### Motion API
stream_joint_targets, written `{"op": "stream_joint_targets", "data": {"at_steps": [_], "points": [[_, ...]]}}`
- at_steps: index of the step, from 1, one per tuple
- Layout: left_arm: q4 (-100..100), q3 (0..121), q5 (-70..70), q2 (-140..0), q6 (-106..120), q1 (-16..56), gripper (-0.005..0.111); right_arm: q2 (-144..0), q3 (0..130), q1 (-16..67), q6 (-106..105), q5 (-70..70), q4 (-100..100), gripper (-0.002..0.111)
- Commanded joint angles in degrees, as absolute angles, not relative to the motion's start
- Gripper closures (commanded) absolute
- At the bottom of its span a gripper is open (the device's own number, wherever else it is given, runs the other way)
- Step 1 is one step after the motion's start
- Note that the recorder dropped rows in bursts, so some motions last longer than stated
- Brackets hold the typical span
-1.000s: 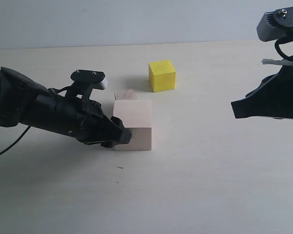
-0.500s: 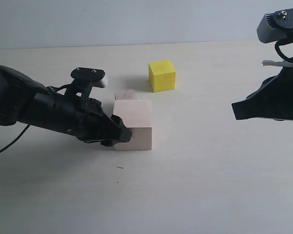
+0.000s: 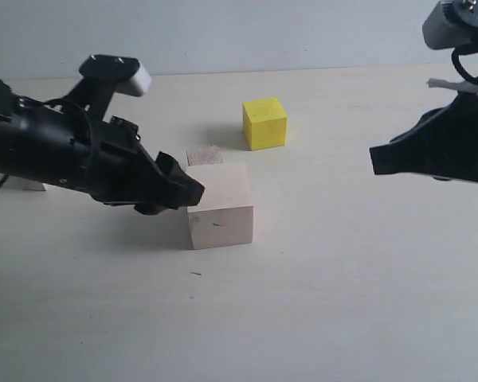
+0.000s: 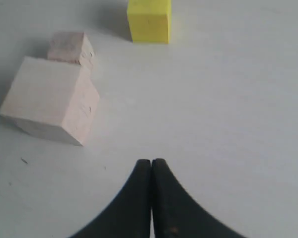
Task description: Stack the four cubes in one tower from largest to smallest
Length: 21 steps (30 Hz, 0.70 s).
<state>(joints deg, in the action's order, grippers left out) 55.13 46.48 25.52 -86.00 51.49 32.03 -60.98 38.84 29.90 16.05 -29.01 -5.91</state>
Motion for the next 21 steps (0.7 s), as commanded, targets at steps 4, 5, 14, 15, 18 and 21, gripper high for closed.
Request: {"op": "stream_joint_targets", "data": {"at_steps": [4,5,14,15,18,21], "points": [[46.9,46.6,25.6,-77.0,44.5,30.7,0.059,-64.0,42.8,30.0,15.6,-24.3,-4.6,0.108],[46.9,46.6,26.9,-77.0,44.5,30.6,0.061,-64.3,43.3,30.0,15.6,-24.6,-4.6,0.108],[49.2,41.5,26.9,-84.6,44.5,30.9,0.062,-64.8,44.4,30.0,15.6,-28.8,-4.6,0.108],[49.8,41.1,26.9,-85.9,44.5,30.9,0.062,-64.8,44.4,30.0,15.6,-29.1,-4.6,0.108],[51.0,40.9,26.9,-89.7,45.1,30.9,0.063,-64.8,44.4,30.0,15.6,-29.0,-4.6,0.108],[55.7,40.9,26.8,-92.5,49.8,30.9,0.074,-64.8,44.4,30.0,15.6,-28.9,-4.6,0.108]]}}
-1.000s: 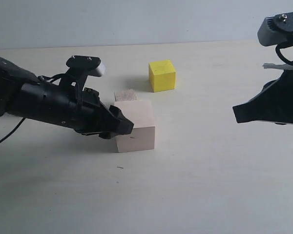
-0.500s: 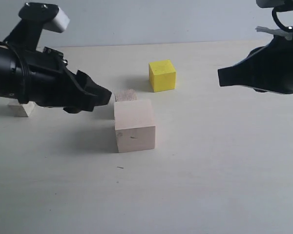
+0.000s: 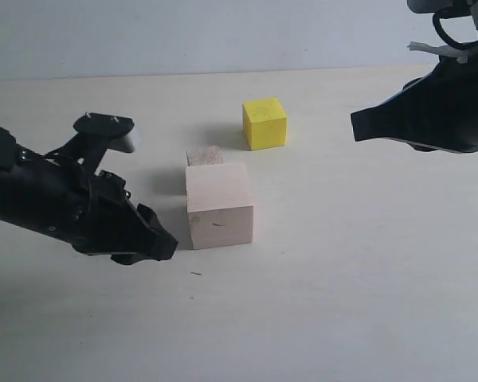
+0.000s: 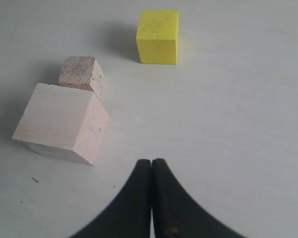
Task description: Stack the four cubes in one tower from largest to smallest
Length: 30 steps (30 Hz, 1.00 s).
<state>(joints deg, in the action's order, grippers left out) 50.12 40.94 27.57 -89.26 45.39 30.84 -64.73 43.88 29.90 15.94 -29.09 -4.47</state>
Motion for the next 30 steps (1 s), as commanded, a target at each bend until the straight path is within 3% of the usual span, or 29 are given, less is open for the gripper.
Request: {"op": "stream_joint_targets", "data": {"at_steps": [1,5,14,30], "points": [[57.8,40.9,27.0,-93.2,52.6,30.9,0.080,-64.8,44.4,30.0,15.6,-28.9,-4.6,0.108],[68.9,40.9,28.6,-96.1,63.4,30.9,0.106,-64.8,44.4,30.0,15.6,-28.9,-4.6,0.108],[84.9,42.3,28.0,-101.1,77.6,30.9,0.107,-64.8,44.4,30.0,15.6,-29.0,-4.6,0.108],[86.0,45.6,21.7,-105.0,79.0,30.9,0.107,-64.8,44.4,30.0,15.6,-30.7,-4.6,0.108]]}}
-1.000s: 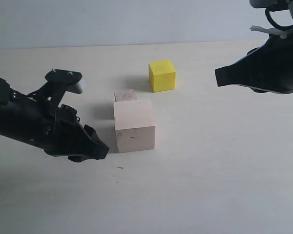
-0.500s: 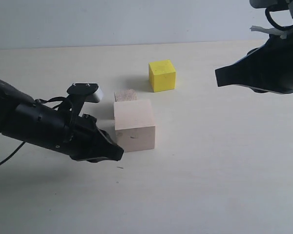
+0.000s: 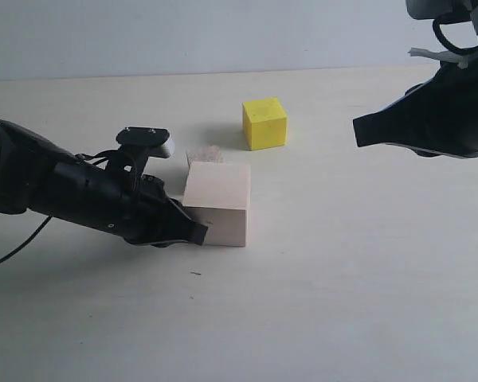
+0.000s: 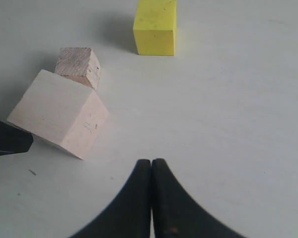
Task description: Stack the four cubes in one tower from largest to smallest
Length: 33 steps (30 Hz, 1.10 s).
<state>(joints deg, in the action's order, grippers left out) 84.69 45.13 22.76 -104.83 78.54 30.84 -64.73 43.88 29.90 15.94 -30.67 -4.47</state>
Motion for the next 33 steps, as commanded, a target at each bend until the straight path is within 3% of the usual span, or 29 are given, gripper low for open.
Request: {"op": "stream_joint_targets", "data": {"at_steps": [1,21,33], "points": [[86.0,45.6,22.0,-105.0,79.0,30.9,0.107,-64.8,44.4,30.0,15.6,-30.7,-4.6,0.108],[99.9,45.6,33.6,-106.9,91.3,30.9,0.107,-64.8,44.4,30.0,15.7,-30.7,-5.0,0.108],[99.9,46.9,33.4,-108.8,93.0,30.9,0.107,-64.8,44.4,30.0,15.7,-30.7,-5.0,0.108]]}}
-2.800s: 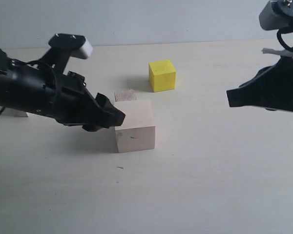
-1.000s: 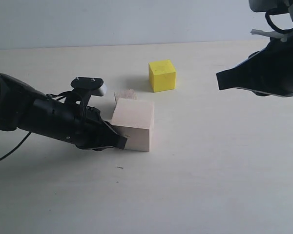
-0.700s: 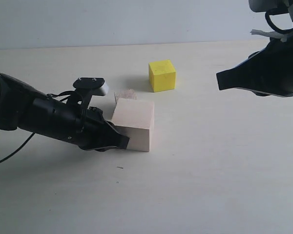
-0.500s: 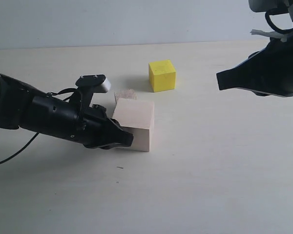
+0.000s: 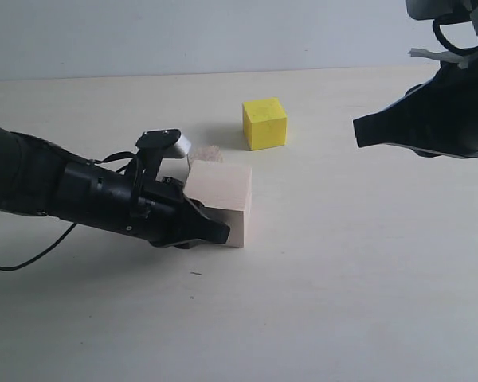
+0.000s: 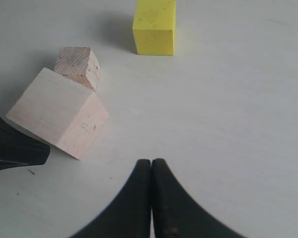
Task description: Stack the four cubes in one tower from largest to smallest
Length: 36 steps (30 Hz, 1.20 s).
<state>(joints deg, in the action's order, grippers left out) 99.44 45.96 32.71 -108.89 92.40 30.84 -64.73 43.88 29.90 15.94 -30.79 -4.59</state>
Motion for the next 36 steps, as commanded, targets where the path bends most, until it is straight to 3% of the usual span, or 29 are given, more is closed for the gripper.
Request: {"op": "stream_joint_targets", "data": {"at_steps": [1,18,25,31,36], "points": [[99.9,47.4,33.4,-108.8,93.0,30.9,0.107,-64.8,44.4,30.0,15.7,-30.7,-5.0,0.108],[98.5,49.9,30.9,-107.8,91.5,30.9,0.107,-64.8,44.4,30.0,15.7,-30.7,-4.9,0.108],[87.5,47.8,25.5,-93.5,84.6,29.8,0.107,-64.8,44.4,30.0,15.7,-29.9,-4.7,0.108],[84.7,47.6,24.6,-86.1,81.7,27.9,0.107,-65.9,44.6,30.0,15.7,-18.9,-4.7,0.108],[80.8,46.6,23.2,-83.2,76.6,27.3,0.107,-73.3,51.6,30.0,15.6,-17.9,-5.2,0.108]]}}
